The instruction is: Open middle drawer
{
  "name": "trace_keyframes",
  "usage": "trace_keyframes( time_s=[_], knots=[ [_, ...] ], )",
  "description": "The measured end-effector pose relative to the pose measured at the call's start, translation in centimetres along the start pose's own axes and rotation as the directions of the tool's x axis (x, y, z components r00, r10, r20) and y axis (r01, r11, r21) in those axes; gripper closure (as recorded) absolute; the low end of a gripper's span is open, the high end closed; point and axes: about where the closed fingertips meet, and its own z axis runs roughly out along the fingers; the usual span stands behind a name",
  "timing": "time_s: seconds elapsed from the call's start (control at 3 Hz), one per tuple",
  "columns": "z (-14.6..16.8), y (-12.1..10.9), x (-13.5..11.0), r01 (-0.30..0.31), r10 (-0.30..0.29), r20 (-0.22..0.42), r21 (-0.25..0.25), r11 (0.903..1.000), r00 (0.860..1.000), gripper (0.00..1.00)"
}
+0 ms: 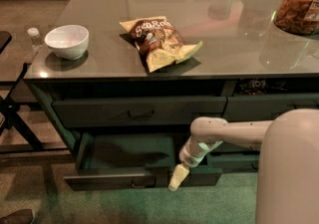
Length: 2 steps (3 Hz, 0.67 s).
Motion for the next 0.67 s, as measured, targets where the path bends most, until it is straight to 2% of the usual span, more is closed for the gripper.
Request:
trace_keyframes(
  time_s=[0.33,0.67],
  knots=[
    [0.0,0.0,0.0,0.000,0.000,0.000,-0.001,1.0000,1.000,0.00],
    [-0.1,1.6,2.6,-0.034,0.033,-0.033,-0.026,0.9991,0.999,0.00]
  ],
)
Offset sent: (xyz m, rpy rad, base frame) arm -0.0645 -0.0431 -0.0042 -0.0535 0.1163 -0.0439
